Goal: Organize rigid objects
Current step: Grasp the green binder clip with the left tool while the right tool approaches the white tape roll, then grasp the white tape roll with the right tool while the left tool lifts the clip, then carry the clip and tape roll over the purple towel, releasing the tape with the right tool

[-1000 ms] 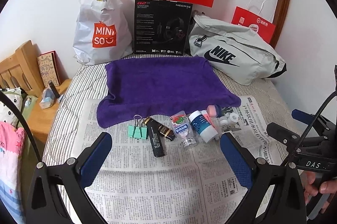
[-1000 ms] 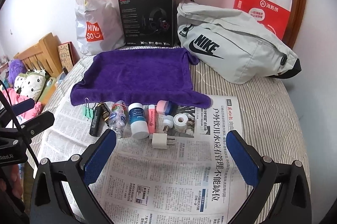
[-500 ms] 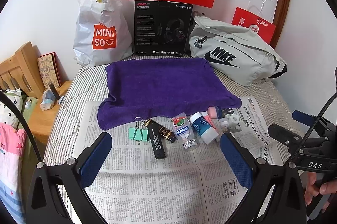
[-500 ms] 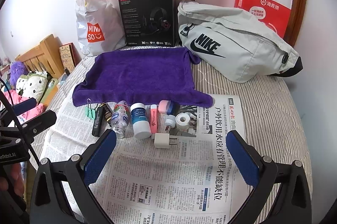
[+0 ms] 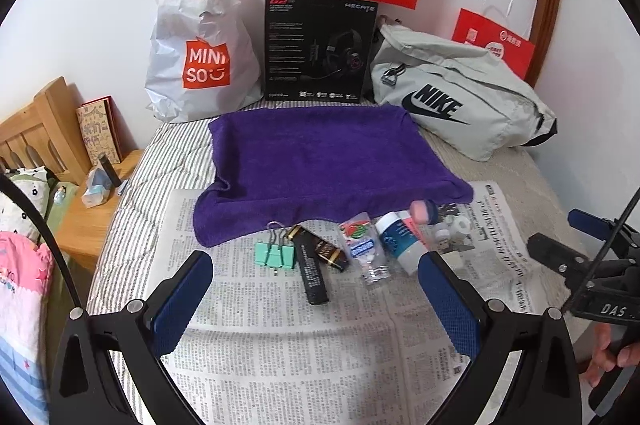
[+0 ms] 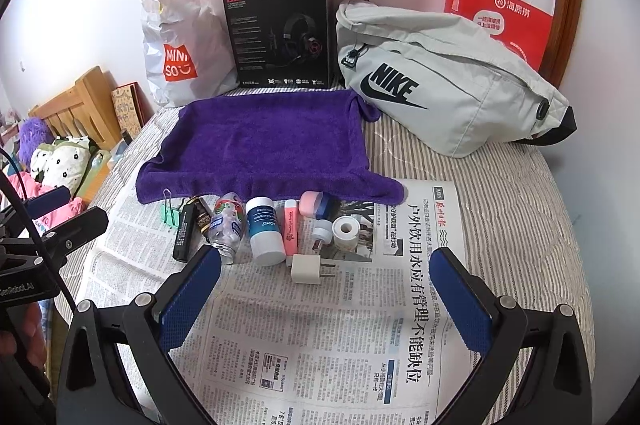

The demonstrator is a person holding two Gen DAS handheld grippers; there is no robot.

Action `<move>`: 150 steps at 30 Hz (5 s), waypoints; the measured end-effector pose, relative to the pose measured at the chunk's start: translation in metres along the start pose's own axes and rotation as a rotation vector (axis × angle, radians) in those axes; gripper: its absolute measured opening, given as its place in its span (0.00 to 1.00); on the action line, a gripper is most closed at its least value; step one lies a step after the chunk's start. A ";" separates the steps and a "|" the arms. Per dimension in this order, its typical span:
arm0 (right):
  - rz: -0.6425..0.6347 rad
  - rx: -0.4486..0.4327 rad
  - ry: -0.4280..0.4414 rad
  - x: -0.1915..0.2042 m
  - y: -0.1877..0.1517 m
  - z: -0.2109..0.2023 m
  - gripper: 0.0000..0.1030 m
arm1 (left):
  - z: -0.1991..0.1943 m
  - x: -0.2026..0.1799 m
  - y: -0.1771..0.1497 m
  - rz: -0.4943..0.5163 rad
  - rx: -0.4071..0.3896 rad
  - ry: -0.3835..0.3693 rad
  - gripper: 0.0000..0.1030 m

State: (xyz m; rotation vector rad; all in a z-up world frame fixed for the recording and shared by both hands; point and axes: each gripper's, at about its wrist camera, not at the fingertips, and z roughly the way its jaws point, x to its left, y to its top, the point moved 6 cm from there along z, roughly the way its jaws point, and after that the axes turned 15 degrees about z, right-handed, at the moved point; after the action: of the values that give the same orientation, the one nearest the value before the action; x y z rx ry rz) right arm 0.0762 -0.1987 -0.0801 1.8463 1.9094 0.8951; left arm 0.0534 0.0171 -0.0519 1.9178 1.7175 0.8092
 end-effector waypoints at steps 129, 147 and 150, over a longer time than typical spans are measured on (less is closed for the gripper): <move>-0.130 0.255 0.091 0.065 0.133 0.297 0.28 | 0.269 0.076 0.106 -0.007 0.120 -0.111 0.38; -0.190 0.254 0.089 0.071 0.128 0.301 0.37 | 0.284 0.068 0.092 0.066 0.203 -0.058 0.38; -0.189 0.261 0.087 0.067 0.125 0.296 0.37 | 0.279 0.070 0.087 0.047 0.204 -0.067 0.38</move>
State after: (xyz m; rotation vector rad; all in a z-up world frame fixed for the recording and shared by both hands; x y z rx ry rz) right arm 0.3529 -0.0776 -0.2085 1.7479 2.3036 0.7032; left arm 0.3108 0.0912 -0.1889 2.0999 1.7789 0.5978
